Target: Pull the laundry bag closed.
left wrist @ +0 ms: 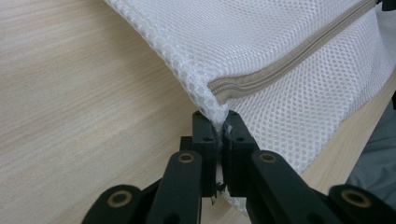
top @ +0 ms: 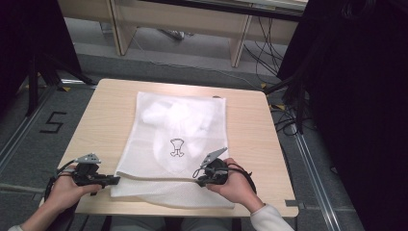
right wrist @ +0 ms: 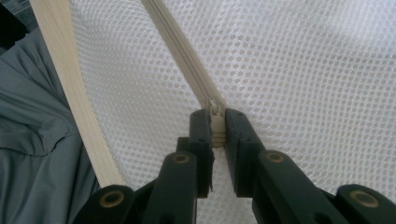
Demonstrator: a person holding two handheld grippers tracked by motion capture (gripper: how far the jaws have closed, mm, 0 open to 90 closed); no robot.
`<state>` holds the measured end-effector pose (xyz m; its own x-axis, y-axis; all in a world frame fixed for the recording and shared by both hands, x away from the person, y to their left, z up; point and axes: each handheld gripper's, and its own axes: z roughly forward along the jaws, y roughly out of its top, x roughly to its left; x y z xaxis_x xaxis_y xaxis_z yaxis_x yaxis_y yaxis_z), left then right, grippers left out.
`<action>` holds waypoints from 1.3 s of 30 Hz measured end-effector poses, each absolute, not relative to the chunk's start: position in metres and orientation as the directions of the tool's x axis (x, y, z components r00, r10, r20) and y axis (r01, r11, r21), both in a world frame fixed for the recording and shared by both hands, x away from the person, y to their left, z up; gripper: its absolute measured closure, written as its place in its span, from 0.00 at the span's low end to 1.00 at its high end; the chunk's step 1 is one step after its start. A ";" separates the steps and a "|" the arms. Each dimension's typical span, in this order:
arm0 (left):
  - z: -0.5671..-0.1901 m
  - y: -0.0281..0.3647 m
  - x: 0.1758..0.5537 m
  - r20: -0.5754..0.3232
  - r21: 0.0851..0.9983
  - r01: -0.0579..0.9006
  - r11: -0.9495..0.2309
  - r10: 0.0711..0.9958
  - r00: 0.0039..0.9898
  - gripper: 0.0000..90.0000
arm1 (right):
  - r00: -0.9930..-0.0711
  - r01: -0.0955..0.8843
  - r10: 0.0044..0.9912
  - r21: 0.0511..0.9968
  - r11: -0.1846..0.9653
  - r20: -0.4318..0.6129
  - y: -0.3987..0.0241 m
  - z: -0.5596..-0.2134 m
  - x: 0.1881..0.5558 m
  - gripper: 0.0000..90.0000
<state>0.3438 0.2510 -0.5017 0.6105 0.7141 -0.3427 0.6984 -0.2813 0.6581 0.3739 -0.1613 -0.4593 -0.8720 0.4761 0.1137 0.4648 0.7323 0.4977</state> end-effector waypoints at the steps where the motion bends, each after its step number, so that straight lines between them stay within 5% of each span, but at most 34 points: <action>1: -0.502 0.251 0.344 -0.343 0.662 0.697 -0.276 0.715 0.609 0.94 | -0.867 0.469 0.487 0.496 0.730 0.103 -0.162 -0.459 0.373 0.92; 39: -0.502 0.250 0.343 -0.339 0.671 0.693 -0.264 0.722 0.603 0.94 | -0.856 0.486 0.507 0.499 0.717 0.104 -0.175 -0.457 0.371 0.92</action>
